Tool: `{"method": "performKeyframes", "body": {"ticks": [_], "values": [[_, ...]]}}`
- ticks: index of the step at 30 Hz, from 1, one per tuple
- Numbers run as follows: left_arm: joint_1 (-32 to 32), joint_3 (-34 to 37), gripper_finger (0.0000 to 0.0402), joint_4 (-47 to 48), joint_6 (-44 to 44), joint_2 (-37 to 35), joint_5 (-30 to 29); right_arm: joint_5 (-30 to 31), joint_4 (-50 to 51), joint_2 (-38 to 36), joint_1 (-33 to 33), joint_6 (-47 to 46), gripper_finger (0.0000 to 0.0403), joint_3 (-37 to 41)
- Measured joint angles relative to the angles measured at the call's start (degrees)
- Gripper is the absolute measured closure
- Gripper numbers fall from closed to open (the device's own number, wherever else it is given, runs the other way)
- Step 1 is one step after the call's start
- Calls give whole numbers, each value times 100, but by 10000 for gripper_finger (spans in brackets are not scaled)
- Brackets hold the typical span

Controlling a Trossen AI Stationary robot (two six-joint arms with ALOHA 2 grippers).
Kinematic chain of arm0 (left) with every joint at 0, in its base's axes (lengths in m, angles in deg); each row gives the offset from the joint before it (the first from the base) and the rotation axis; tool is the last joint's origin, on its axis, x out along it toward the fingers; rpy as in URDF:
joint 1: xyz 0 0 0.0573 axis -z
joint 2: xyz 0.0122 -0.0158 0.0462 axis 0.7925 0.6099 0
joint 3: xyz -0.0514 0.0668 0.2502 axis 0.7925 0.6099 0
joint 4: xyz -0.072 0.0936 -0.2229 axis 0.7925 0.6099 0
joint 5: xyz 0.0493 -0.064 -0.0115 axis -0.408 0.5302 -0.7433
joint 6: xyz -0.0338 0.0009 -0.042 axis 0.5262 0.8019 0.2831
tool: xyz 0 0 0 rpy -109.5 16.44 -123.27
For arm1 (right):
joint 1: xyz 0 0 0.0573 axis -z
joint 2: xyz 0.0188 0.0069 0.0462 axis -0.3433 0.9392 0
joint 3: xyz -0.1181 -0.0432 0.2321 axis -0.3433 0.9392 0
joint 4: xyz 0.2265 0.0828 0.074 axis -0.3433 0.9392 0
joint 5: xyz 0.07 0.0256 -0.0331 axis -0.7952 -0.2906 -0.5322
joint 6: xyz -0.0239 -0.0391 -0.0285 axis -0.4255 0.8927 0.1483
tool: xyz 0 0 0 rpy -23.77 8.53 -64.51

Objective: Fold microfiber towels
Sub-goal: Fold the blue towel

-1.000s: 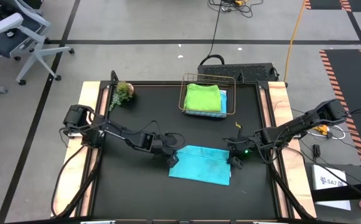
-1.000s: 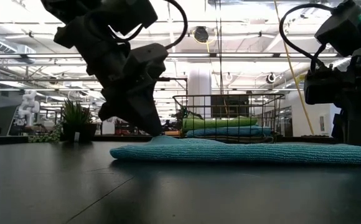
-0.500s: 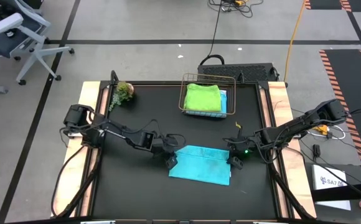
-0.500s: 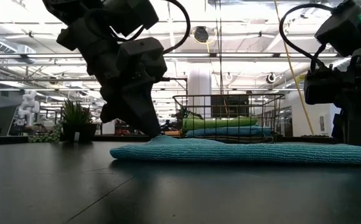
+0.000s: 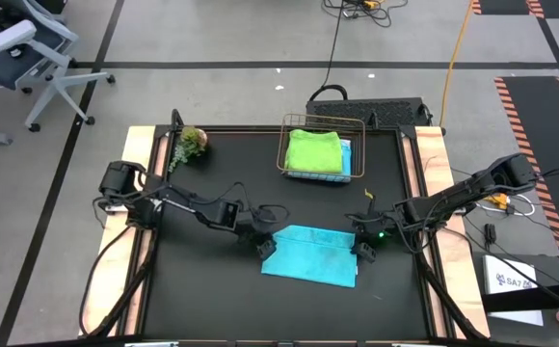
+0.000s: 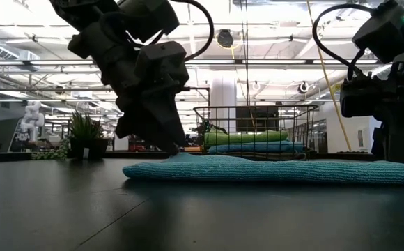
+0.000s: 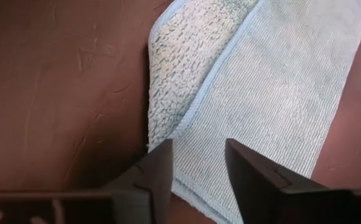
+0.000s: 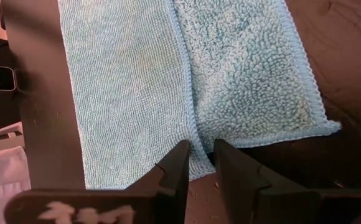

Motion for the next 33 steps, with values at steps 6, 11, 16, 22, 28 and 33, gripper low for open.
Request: {"method": "performKeyframes", "body": {"ticks": [6,11,16,22,28,33], "values": [[0,0,233,199,153,0,-62,0,-7,0,0,0,336,0],[-6,0,246,205,170,24,-215,-1,-13,0,0,0,336,0],[-173,0,247,198,157,24,-311,-2,-15,0,0,0,336,0],[-308,0,247,191,397,24,-86,-1,-15,-1,0,0,337,0],[-89,0,247,250,322,36,182,4,-17,-2,0,0,337,0],[-9,4,247,322,337,55,-11,4,-19,-2,0,0,337,0]]}}
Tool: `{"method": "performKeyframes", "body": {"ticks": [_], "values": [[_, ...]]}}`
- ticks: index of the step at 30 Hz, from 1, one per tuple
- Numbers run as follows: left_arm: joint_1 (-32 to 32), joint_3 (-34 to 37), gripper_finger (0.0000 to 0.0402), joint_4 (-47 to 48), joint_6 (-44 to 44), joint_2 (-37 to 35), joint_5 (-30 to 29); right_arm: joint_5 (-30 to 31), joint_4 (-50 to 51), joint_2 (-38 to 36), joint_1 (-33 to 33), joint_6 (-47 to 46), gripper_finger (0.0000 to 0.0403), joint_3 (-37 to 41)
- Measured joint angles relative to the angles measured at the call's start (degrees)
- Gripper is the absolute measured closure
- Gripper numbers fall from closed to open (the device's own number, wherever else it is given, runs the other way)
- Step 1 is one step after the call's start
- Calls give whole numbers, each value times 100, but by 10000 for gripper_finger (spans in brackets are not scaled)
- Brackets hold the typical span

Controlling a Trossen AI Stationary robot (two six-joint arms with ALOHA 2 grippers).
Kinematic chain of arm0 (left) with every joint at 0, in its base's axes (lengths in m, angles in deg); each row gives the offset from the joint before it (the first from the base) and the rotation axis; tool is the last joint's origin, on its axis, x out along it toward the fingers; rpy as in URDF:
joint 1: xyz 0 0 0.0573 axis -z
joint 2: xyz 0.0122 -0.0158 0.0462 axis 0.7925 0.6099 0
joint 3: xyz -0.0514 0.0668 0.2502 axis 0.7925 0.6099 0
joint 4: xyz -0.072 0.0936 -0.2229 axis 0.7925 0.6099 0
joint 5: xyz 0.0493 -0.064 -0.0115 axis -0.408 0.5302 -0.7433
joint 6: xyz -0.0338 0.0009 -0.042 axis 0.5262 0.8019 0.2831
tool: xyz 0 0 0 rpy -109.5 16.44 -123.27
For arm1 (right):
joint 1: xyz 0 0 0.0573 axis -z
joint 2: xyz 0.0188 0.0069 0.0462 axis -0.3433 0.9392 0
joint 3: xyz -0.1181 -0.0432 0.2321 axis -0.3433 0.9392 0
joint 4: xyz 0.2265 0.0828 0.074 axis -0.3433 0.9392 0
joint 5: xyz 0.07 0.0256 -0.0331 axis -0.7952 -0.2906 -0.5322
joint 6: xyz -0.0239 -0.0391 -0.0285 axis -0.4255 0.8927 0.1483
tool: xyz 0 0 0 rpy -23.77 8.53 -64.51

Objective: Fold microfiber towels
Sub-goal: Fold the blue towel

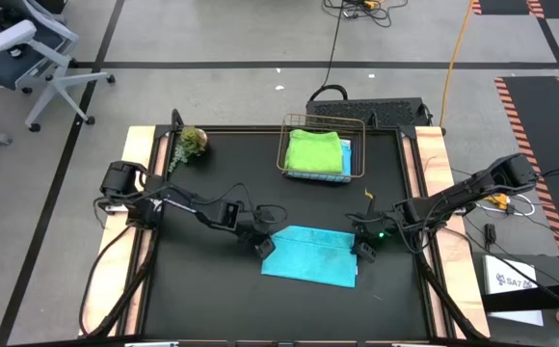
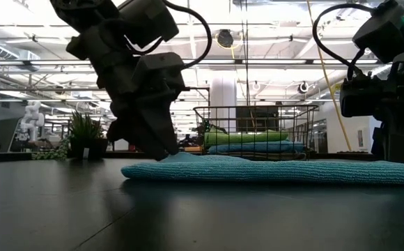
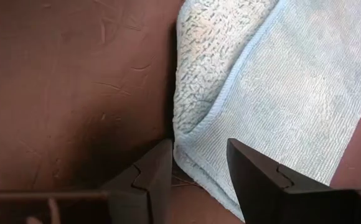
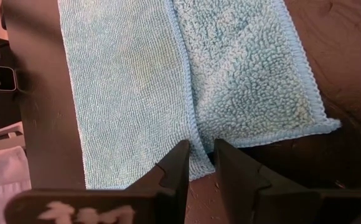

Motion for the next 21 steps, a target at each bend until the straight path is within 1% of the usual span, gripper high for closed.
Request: {"method": "performKeyframes", "body": {"ticks": [4,7,11,15,18,21], "values": [[-35,0,247,5,4,0,-9,-12,0,0,0,0,337,0],[-63,0,247,-36,105,0,-54,-149,0,0,0,-12,337,0],[-96,0,254,-82,314,0,-153,-155,0,0,0,-81,347,0],[-91,0,294,-85,421,0,-200,-149,2,0,0,-82,368,0],[-84,0,340,-145,427,0,-173,-146,1,0,0,-70,394,0],[-74,0,386,-379,357,0,-158,-146,0,-8,0,-92,399,0]]}}
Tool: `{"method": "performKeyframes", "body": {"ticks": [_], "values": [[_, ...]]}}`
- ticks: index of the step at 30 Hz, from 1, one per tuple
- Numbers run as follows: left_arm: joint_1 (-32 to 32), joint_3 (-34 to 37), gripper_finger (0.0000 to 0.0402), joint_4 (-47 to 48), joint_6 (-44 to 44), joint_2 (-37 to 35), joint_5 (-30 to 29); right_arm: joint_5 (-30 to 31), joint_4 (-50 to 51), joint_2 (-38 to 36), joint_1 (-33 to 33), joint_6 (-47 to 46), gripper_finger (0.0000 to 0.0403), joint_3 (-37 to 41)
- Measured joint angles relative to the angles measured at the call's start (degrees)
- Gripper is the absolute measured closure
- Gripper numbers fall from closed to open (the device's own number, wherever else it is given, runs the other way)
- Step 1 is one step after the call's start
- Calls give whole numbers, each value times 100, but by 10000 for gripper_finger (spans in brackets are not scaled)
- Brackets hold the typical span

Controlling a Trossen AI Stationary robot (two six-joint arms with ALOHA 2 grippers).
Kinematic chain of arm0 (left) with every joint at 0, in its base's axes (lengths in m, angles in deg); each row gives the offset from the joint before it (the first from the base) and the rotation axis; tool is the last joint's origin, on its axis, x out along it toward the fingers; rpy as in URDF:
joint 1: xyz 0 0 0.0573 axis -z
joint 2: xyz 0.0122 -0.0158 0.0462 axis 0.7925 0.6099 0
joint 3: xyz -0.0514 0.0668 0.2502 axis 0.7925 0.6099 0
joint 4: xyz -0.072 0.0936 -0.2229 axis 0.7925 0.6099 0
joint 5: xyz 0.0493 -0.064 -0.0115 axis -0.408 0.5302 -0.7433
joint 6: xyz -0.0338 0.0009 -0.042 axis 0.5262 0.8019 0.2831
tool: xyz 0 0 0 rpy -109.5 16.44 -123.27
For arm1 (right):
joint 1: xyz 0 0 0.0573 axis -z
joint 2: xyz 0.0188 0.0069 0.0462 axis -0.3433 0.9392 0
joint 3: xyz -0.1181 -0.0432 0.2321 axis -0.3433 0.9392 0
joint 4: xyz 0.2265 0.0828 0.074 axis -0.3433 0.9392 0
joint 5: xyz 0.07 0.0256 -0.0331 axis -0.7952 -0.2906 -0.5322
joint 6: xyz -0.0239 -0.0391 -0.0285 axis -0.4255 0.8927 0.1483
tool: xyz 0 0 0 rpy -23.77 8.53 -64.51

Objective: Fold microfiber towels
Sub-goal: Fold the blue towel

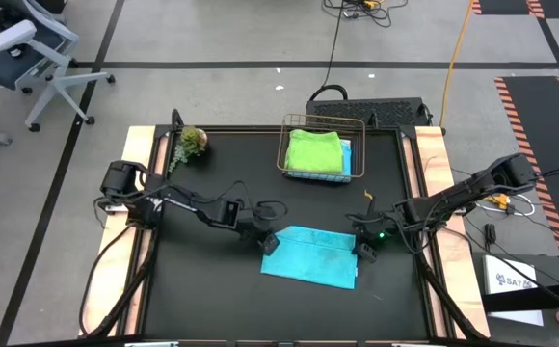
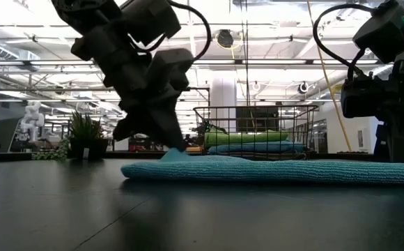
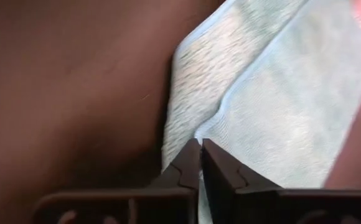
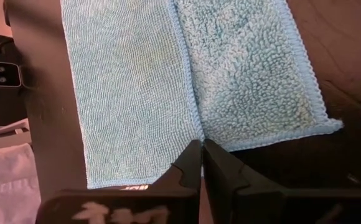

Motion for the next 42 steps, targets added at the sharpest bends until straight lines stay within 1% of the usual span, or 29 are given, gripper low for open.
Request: {"method": "performKeyframes", "body": {"ticks": [1,4,8,12,15,19,21,24,27,33,39,42], "values": [[0,0,392,-110,-16,0,1,2,0,-13,0,-17,399,0],[0,0,391,-381,-19,-27,2,5,9,-69,0,-32,401,-30],[-1,-8,397,-366,-44,-66,0,11,-7,-223,0,-35,402,-150],[-1,-7,395,-266,-53,-63,-18,21,55,-382,0,-42,402,-240],[-1,-4,398,-69,-52,-70,-208,83,322,-485,0,-59,402,-376],[0,-7,396,257,-55,-315,-614,306,992,-638,2,108,402,-662],[0,3,398,575,-105,-492,-836,377,1380,-703,2,196,402,-808],[-35,-6,396,614,-251,-771,-1076,510,1848,-824,2,294,402,-979],[-101,-7,398,724,-376,-929,-1250,661,2062,-911,9,332,403,-1067],[-227,-9,392,751,-401,-809,-1158,914,2344,-913,57,352,403,-1069],[-294,-4,398,669,-559,-707,-1063,1122,2530,-908,55,339,403,-1069],[-355,-4,385,694,-663,-667,-1116,1392,2637,-908,55,353,403,-1069]]}}
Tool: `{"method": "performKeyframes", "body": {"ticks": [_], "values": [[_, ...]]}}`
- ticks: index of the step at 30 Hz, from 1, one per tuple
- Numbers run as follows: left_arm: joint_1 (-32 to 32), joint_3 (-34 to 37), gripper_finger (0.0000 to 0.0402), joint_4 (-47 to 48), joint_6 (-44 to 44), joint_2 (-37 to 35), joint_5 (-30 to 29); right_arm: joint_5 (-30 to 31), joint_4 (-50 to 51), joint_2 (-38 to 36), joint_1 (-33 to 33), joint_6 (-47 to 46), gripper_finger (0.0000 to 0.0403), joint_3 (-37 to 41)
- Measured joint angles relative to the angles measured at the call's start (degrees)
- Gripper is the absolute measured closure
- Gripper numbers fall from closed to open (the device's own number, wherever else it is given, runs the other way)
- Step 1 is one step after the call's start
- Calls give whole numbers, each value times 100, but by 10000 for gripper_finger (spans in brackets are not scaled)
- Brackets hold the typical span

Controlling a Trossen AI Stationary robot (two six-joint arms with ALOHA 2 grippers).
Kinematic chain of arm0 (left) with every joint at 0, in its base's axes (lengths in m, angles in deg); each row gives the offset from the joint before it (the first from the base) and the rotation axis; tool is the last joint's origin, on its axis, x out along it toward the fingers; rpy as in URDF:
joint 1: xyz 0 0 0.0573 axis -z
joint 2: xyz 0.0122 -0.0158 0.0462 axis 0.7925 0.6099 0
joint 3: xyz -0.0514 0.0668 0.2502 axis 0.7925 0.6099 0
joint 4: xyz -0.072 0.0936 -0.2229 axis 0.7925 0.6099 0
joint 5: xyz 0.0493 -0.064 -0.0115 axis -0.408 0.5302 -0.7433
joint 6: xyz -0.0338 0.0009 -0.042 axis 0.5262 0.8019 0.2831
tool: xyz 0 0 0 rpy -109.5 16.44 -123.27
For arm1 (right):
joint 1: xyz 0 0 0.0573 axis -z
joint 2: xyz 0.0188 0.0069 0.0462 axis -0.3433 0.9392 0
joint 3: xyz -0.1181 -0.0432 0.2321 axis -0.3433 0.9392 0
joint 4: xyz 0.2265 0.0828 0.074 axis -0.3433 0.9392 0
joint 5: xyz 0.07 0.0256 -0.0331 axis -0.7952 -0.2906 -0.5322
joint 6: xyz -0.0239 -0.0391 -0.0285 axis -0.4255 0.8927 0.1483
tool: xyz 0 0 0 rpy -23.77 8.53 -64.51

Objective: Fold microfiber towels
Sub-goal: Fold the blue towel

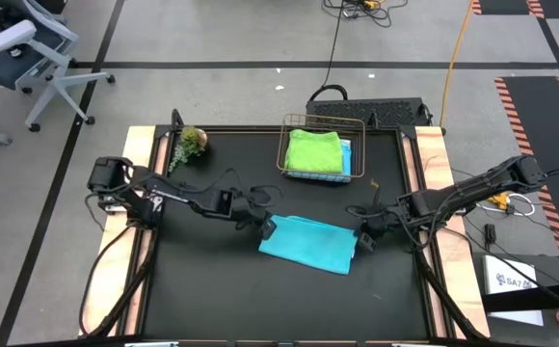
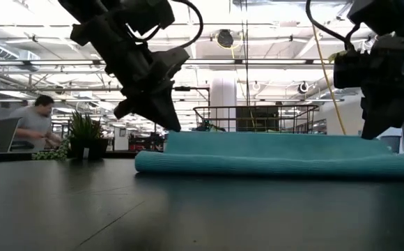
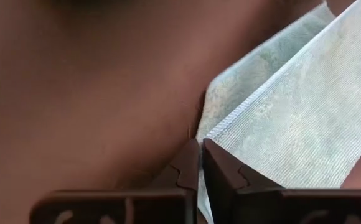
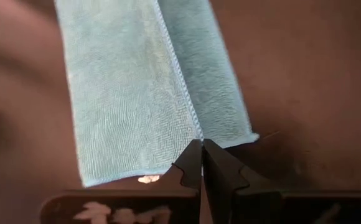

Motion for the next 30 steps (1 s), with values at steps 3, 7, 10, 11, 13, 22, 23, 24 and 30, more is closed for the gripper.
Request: {"method": "performKeyframes", "body": {"ticks": [3,7,10,11,13,22,23,24,30], "values": [[-75,-2,372,11,-63,-6,-63,128,100,0,2,1,403,0],[-168,0,360,71,-178,-4,-83,116,132,3,0,54,402,2],[-198,0,347,130,-194,-4,-12,110,110,4,-2,108,391,2],[-197,0,342,152,-194,-4,17,110,112,4,-2,128,384,2],[-194,0,331,272,-194,-4,35,117,109,4,-2,149,366,2],[-126,0,303,204,84,-4,23,140,-76,4,-2,142,287,7],[-70,0,304,60,114,-4,50,134,-254,4,-2,54,284,7],[-3,0,304,-85,121,-4,58,131,-499,4,-2,-19,283,7],[530,-1,305,-683,49,73,-142,127,-1653,42,-156,-161,296,7]]}}
